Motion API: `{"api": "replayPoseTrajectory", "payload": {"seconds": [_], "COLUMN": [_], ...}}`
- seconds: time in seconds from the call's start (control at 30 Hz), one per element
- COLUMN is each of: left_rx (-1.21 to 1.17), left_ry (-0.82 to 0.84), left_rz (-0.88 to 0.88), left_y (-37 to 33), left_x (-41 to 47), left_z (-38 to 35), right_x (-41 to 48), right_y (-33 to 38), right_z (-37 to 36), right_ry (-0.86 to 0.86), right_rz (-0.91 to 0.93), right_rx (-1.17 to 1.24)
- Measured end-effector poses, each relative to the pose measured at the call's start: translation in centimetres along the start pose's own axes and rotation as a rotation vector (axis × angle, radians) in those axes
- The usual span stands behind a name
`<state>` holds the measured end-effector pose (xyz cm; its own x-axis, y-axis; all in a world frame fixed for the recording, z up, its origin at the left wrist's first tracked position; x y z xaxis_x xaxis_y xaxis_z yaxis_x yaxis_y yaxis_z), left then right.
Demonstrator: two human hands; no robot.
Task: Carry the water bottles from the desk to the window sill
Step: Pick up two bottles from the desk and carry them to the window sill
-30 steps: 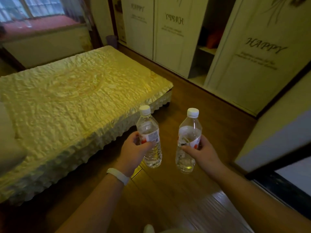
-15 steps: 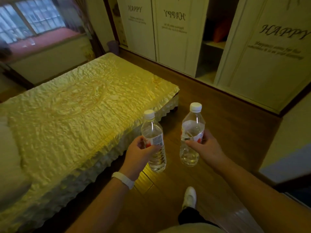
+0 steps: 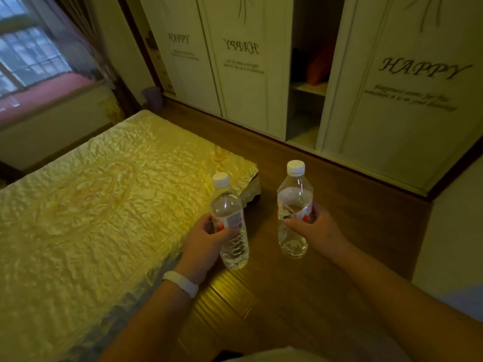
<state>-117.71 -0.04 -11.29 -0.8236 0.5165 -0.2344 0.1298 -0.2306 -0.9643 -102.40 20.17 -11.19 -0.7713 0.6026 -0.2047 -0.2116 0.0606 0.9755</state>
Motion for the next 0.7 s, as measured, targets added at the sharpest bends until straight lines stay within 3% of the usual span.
{"api": "replayPoseTrajectory", "payload": {"seconds": [0.33,0.7], "left_rx": [-0.017,-0.005], "left_ry": [0.071,0.273], "left_rz": [0.033,0.045], "left_y": [-1.6,-6.4], "left_x": [15.5,38.0], "left_z": [-5.5,-9.6], "right_x": [12.8,32.0], "right_y": [0.8,5.6], "right_z": [3.3,4.5], "right_ry": [-0.103,-0.284], "right_rz": [-0.1,-0.166], "right_rx": [-0.012,-0.139]}}
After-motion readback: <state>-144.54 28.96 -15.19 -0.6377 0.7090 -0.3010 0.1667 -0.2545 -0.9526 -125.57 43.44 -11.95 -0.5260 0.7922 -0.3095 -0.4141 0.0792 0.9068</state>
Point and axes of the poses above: each hand's wrist, its own x-axis towards the middle knuckle, its own z-axis out of the back of the hand, y = z × x, the point moved 2 cm from there along x, towards the middle knuckle, and after that the axes turned 2 degrees about x, right-handed, at the moved point
